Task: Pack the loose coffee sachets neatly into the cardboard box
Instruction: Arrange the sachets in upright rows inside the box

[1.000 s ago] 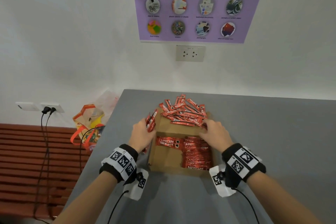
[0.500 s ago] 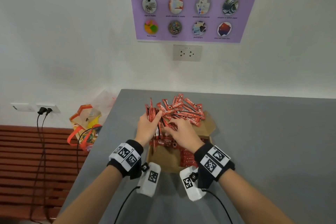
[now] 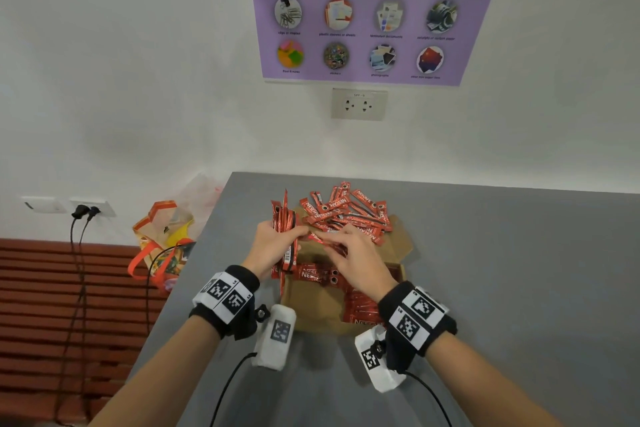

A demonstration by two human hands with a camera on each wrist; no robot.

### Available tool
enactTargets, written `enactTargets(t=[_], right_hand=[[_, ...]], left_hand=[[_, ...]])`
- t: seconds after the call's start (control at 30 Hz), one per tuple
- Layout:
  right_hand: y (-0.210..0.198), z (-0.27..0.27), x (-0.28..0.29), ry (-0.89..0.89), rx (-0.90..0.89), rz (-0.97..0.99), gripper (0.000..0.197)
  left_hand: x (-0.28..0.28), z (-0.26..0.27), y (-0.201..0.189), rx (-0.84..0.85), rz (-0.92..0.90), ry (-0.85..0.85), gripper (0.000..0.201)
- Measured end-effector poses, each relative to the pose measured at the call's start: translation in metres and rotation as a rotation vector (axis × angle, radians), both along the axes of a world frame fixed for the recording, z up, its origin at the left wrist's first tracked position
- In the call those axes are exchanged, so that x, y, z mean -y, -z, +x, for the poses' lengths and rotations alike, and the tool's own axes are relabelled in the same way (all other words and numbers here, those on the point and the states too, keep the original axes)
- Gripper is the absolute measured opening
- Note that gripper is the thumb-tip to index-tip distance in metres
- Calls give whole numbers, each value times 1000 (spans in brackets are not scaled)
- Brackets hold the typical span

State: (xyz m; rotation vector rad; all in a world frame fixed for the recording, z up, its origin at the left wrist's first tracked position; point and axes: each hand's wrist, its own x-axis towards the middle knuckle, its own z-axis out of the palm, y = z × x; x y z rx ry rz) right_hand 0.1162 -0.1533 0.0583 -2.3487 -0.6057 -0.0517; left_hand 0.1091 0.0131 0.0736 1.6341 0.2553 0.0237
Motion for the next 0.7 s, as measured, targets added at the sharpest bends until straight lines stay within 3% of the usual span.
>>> enactTargets(t=[0.2, 0.23, 0.33, 0.4, 0.47, 0.57, 0.7], right_hand=[[-10, 5, -3, 14, -198, 186, 48], [-11, 5, -4, 15, -218, 162, 46], [-12, 6, -4, -43, -273, 190, 30], [-14, 8, -1, -90, -307, 246, 17], [-15, 11, 3, -114, -317, 250, 19], [-14, 11, 5, -134, -348, 205, 25], [-13, 12, 6, -57, -300, 154, 18]], left_hand=[[0, 1, 1, 23, 61, -28, 17], [1, 0, 0, 36, 43, -20, 13], [2, -1, -1, 78, 24, -24, 28], [-1, -1, -2, 88, 49, -20, 21], [-3, -3, -4, 67, 44, 14, 11], [-5, -5, -2, 42, 28, 46, 15], [-5, -8, -2, 41, 74, 70, 16]])
